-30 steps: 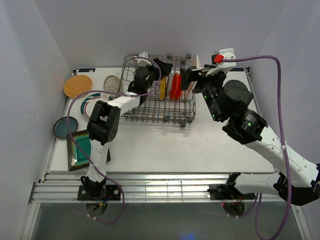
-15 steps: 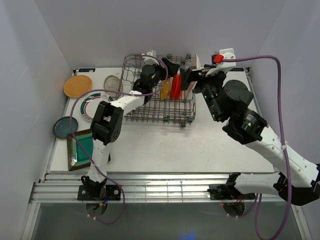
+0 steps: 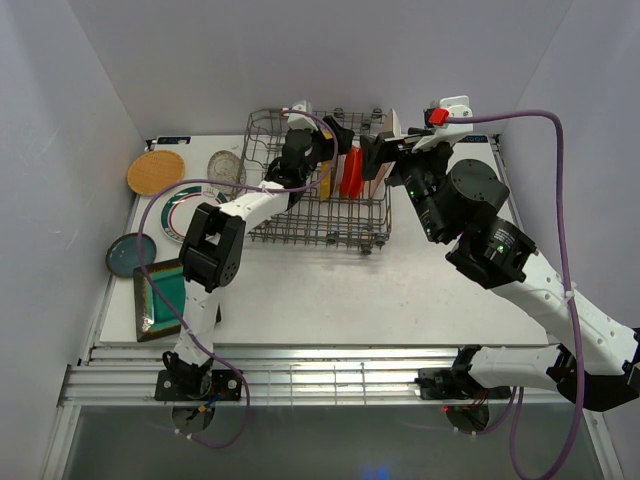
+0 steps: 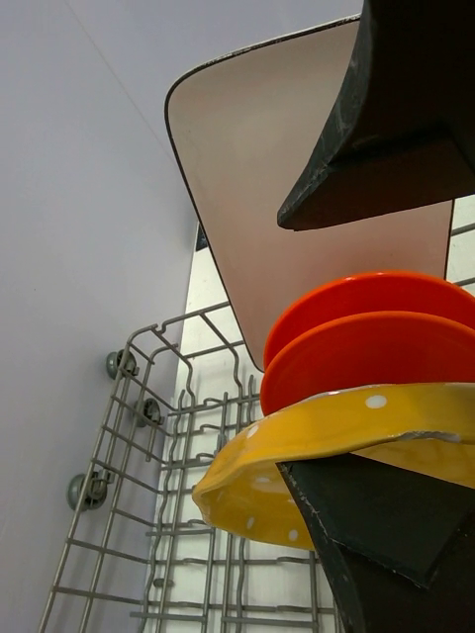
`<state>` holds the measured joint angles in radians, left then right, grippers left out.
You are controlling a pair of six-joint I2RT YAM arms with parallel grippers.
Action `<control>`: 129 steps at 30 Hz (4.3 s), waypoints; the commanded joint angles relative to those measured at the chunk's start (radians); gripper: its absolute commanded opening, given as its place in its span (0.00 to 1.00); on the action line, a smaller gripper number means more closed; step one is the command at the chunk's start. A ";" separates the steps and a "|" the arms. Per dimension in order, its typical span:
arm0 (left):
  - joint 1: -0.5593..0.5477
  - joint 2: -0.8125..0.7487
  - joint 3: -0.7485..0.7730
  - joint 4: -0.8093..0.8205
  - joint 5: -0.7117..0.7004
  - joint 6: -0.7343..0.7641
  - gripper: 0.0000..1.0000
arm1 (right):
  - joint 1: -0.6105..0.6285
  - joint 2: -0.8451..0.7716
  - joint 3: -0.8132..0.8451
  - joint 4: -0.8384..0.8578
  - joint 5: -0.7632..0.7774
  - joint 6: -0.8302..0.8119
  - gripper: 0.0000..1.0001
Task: Load the plates into the dish rack
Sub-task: Insert the plate into the dish rack, then pick up the plate at the center of the board.
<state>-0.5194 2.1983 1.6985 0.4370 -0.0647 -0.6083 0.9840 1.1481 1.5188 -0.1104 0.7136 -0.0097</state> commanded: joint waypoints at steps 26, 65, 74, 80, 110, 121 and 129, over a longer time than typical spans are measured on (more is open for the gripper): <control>0.111 -0.304 -0.230 -0.021 -0.026 0.015 0.98 | 0.005 -0.005 0.047 0.018 -0.009 0.002 0.90; 0.309 -0.982 -0.597 -0.788 -0.369 -0.245 0.98 | 0.005 0.027 0.089 -0.035 -0.104 0.066 0.90; 0.381 -0.962 -0.626 -0.823 -0.373 -0.284 0.98 | 0.005 0.145 0.116 -0.051 -0.192 0.079 0.90; 0.489 -0.944 -0.678 -0.808 -0.251 -0.377 0.97 | 0.005 0.185 0.044 -0.019 -0.264 0.103 0.90; 0.567 -0.907 -0.717 -0.880 -0.287 -0.511 0.95 | 0.005 -0.033 -0.802 0.439 -0.355 0.142 0.93; 0.568 -0.951 -0.890 -0.764 -0.010 -0.780 0.98 | 0.005 -0.059 -0.810 0.433 -0.306 0.134 0.92; 0.544 -1.060 -1.086 -0.621 -0.138 -0.944 0.98 | 0.005 -0.056 -0.807 0.430 -0.301 0.137 0.92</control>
<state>0.0296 1.1488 0.6094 -0.2638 -0.1654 -1.4574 0.9840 1.1114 0.7177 0.2653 0.3897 0.1280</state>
